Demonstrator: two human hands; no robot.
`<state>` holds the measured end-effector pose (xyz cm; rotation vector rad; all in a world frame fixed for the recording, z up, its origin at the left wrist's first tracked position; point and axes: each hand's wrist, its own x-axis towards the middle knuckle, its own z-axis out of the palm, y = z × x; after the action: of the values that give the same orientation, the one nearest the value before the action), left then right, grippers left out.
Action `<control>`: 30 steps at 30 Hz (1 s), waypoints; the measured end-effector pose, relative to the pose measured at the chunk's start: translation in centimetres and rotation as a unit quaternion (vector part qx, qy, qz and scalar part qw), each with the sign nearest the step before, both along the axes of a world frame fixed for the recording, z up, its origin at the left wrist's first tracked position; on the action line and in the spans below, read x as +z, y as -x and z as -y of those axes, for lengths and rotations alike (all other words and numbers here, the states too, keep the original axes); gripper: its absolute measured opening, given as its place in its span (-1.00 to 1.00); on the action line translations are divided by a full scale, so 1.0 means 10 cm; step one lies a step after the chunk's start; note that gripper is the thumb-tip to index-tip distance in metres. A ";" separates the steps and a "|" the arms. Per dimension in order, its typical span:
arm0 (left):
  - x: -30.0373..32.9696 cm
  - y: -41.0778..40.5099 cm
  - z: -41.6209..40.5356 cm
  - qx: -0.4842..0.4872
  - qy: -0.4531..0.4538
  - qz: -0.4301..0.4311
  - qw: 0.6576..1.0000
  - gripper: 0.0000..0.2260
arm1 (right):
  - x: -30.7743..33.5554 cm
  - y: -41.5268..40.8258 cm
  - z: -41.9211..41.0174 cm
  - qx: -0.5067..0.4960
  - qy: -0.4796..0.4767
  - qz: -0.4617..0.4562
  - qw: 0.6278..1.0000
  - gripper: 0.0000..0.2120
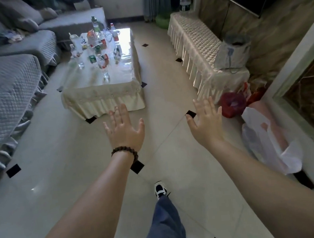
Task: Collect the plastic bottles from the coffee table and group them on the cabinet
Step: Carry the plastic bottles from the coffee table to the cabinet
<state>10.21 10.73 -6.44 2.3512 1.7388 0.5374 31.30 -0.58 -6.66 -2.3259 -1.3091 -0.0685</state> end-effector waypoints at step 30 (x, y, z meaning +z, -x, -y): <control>-0.22 -3.55 -5.42 0.065 0.054 -0.003 0.996 -0.34 | -0.12 -3.70 -5.66 0.019 0.031 -0.038 0.999 -0.45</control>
<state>45.71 64.90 -8.65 2.1807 1.8836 0.4431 68.26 55.98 -7.89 -2.3303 -1.3352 0.0732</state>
